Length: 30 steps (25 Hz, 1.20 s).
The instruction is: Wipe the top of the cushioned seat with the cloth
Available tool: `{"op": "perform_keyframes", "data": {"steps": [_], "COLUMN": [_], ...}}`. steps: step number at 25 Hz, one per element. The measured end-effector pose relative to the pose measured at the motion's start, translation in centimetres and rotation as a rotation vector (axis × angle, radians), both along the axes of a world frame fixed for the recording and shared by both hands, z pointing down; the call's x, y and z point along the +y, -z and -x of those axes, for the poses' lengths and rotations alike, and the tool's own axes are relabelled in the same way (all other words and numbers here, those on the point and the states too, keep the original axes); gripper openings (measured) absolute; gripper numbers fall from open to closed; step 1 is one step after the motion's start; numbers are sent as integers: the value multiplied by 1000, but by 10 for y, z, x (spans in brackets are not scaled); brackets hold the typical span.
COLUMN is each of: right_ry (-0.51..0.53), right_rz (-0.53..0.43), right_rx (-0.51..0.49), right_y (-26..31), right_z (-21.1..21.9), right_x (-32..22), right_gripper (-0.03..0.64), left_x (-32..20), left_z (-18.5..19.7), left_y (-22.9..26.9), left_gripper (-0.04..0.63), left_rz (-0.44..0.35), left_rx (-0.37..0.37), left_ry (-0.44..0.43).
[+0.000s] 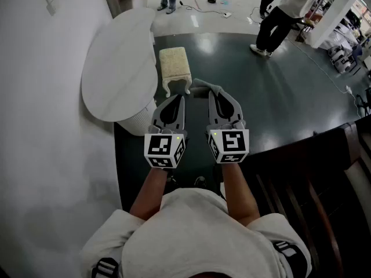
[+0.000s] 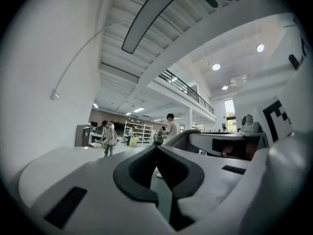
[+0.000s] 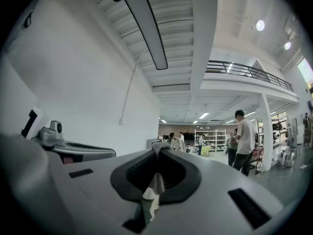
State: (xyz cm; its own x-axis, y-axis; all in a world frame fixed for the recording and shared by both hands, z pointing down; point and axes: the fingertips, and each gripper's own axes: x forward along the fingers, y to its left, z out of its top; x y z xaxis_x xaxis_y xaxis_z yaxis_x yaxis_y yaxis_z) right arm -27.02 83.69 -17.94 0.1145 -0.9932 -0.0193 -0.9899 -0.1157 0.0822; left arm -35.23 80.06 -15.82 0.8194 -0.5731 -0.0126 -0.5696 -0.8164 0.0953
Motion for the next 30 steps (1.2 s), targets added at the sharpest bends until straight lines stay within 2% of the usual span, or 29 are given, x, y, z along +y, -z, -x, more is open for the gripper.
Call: {"op": "perform_keyframes", "data": {"steps": [7, 16, 20, 25, 30], "right_ry": [0, 10, 8, 17, 80], "right_rz": [36, 62, 87, 113, 118], "right_rx": [-6, -3, 12, -36, -85], "right_y": [-11, -36, -41, -65, -86], "right_z": [38, 86, 79, 61, 30], "right_x": [-1, -19, -28, -59, -107], "right_gripper": [14, 14, 14, 14, 14], "left_x": [2, -13, -21, -48, -86], "left_z": [40, 93, 95, 90, 68], "left_y": [-8, -47, -53, -68, -86], "left_gripper": [15, 15, 15, 15, 14], "left_rz": [29, 147, 153, 164, 163], "left_rx": [4, 34, 33, 3, -48], "left_ry": [1, 28, 42, 72, 134]}}
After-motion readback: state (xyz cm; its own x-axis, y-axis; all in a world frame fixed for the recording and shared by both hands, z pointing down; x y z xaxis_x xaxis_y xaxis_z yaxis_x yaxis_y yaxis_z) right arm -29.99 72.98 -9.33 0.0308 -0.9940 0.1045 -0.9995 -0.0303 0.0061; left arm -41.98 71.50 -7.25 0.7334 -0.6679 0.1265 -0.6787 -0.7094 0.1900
